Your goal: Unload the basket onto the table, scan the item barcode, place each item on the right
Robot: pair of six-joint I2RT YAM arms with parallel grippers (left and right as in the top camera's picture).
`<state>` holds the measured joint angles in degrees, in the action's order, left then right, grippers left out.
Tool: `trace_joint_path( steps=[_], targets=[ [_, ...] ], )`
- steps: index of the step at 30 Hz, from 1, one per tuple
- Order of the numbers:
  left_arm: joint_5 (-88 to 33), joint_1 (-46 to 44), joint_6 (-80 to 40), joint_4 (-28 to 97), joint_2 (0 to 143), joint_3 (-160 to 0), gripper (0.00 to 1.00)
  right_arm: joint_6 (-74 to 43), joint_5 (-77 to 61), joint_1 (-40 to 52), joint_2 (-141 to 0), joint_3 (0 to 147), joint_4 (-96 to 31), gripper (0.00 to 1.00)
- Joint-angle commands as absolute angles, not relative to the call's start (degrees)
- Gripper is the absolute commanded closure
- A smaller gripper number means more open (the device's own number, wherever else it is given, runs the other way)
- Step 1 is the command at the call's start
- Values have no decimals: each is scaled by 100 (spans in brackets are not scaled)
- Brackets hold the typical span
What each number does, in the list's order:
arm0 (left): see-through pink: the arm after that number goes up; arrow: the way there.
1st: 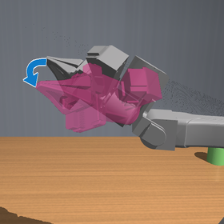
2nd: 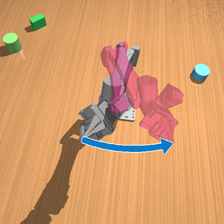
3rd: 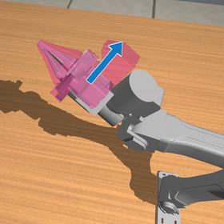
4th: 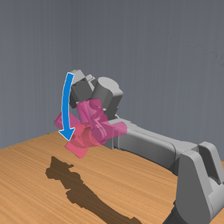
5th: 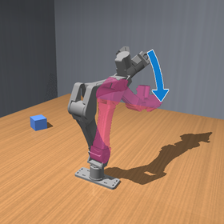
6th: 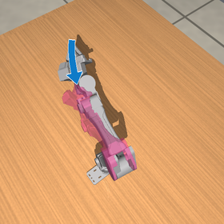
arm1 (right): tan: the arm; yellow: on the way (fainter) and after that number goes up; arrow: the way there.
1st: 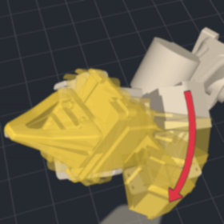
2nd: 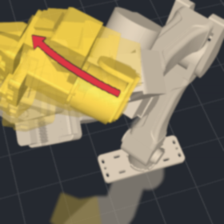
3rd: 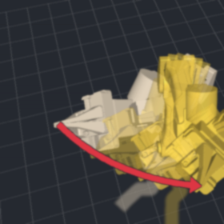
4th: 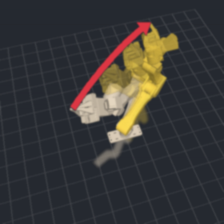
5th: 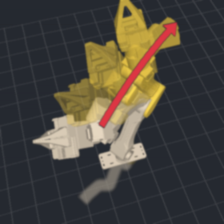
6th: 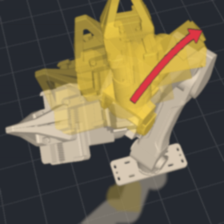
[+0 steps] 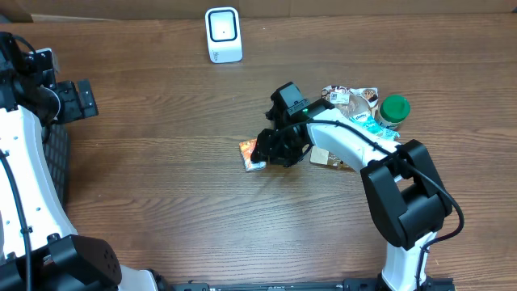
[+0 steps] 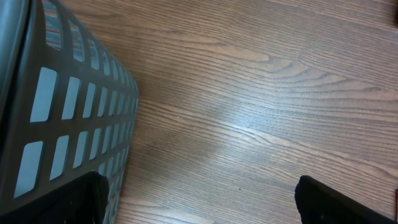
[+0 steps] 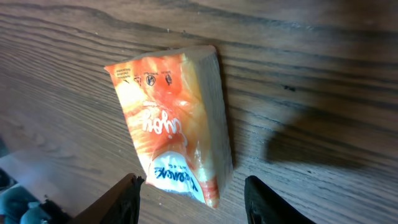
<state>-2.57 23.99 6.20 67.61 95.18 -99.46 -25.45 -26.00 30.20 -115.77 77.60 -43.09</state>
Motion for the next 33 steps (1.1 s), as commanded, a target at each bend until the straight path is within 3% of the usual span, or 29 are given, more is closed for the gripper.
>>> trace_joint_path(
  steps=[1,8,12,23,31,33],
  targets=[
    [-255,2359,687,6744,9515,-9946,0,-2534,-2381,3089,-11745,7719,-4228,49],
    [-255,2359,687,6744,9515,-9946,0,-2528,-2377,2985,-11959,7743,-4025,56],
    [-255,2359,687,6744,9515,-9946,0,-2049,-3100,2840,-11889,7848,-4130,51],
    [-255,2359,690,6744,9515,-9946,1,-1944,-2808,2602,-11458,7872,-4294,48],
    [-255,2359,687,6744,9515,-9946,1,-1944,-2877,2628,-11531,7225,-3424,50],
    [-255,2359,687,6744,9515,-9946,0,-1944,-2880,2635,-11531,7225,-3385,54]
  ],
)
